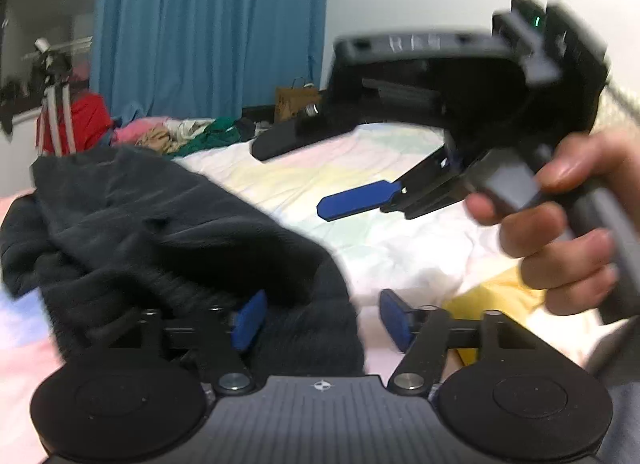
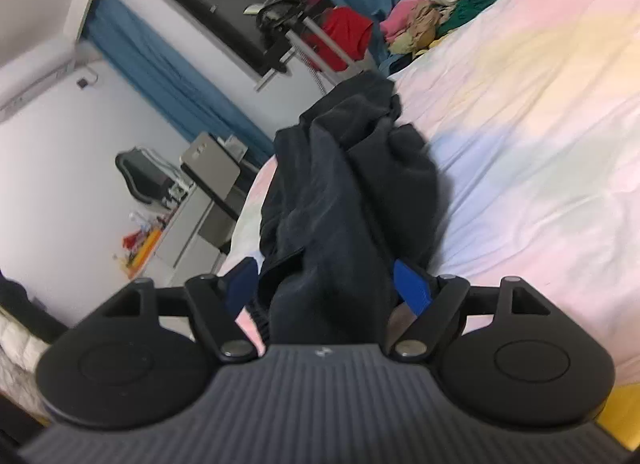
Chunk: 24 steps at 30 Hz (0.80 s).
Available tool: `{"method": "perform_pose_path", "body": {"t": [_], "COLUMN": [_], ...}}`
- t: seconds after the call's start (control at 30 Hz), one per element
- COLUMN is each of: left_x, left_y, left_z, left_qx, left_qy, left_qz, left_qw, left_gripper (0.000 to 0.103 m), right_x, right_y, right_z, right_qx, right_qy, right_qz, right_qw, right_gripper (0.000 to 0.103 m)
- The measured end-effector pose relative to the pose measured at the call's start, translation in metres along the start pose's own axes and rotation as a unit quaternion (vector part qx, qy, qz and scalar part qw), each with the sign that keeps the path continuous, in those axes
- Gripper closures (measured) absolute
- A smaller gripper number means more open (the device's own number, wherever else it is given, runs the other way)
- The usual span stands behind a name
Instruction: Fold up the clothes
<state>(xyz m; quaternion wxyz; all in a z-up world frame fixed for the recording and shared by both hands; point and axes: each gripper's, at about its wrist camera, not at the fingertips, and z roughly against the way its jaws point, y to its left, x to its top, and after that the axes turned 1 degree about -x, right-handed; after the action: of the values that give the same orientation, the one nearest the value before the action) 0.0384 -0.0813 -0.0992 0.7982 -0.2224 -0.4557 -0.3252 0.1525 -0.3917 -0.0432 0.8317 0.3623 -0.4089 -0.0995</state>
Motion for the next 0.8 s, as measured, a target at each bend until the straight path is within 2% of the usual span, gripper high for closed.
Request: {"method": "perform_pose_path", "body": {"t": [0.1,0.23,0.37,0.47,0.5,0.57,0.6,0.63,0.67,0.8], "left_x": [-0.001,-0.005,-0.003,-0.003,-0.004,-0.005,-0.005,-0.006,-0.009,-0.011], "left_y": [0.032,0.071,0.093,0.101,0.106,0.121,0.127,0.132,0.137,0.163], "left_z": [0.030,0.052,0.049,0.054,0.053,0.050,0.049,0.048,0.048,0.036], "left_qx": [0.010,0.058,0.088,0.105,0.110,0.113,0.115,0.118,0.120,0.116], "left_qy": [0.004,-0.018,-0.048,-0.067,-0.070,-0.069,-0.067,-0.063,-0.062,-0.061], "left_qz": [0.024,0.052,0.125,0.158,0.172,0.204,0.222,0.238,0.254,0.310], "left_qw": [0.9996,0.9968,0.9871,0.9794,0.9765,0.9700,0.9659,0.9619,0.9578,0.9418], "left_gripper": [0.027,0.025,0.024,0.021,0.021,0.021,0.021,0.021,0.021,0.018], "right_x": [-0.013,-0.022,-0.028,-0.030,-0.030,-0.032,-0.032,-0.030,-0.027,-0.010], "right_y": [0.020,0.049,0.061,0.063,0.064,0.069,0.069,0.068,0.066,0.031], "right_z": [-0.011,-0.027,-0.043,-0.059,-0.065,-0.069,-0.066,-0.066,-0.064,-0.035], "right_qx": [-0.019,-0.087,-0.114,-0.129,-0.134,-0.154,-0.164,-0.173,-0.181,-0.209], "right_qy": [0.022,0.012,0.002,0.011,0.016,0.016,0.011,0.004,-0.003,-0.064], "right_qz": [0.035,0.133,0.179,0.200,0.209,0.226,0.230,0.231,0.227,0.121], "right_qw": [0.999,0.987,0.977,0.971,0.969,0.962,0.959,0.957,0.957,0.968], "right_gripper": [0.025,0.025,0.025,0.027,0.031,0.054,0.061,0.074,0.083,0.091]}}
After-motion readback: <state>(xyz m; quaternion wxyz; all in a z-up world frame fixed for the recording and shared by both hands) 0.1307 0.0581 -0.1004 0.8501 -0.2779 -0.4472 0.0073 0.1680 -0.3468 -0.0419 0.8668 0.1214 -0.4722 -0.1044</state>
